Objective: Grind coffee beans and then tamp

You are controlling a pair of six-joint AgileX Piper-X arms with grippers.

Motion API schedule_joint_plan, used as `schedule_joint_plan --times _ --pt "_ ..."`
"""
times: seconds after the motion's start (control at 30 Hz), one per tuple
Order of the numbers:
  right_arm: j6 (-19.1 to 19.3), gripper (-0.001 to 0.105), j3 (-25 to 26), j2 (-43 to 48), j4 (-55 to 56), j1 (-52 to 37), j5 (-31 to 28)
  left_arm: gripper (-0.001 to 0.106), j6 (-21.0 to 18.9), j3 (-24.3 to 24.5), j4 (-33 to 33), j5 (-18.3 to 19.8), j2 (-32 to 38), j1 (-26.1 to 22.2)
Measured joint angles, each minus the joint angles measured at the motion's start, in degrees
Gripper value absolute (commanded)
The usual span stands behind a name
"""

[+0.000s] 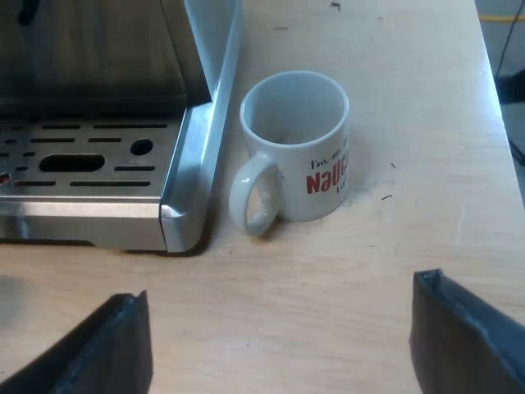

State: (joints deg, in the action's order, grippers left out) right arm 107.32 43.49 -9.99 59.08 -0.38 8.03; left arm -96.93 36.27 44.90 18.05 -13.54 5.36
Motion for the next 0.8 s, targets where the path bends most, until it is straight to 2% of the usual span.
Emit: schedule_joint_plan --times 0.17,0.27,0.53,0.8 --pt "-1.7 0.067 -3.5 9.0 0.3 0.0 0.6 0.066 0.0 -2.2 1.7 -0.1 8.7 0.0" --pt "-3.3 0.067 -4.4 10.3 1.4 0.0 0.7 0.066 0.0 -2.7 1.8 -0.1 12.8 0.0" --pt "-3.6 0.067 -6.5 10.3 6.6 0.0 3.6 0.066 0.0 -3.3 9.2 0.3 14.1 0.0" --pt "-3.6 0.067 -8.8 10.3 5.4 0.0 4.2 0.066 0.0 -7.5 10.3 0.3 14.1 0.0"
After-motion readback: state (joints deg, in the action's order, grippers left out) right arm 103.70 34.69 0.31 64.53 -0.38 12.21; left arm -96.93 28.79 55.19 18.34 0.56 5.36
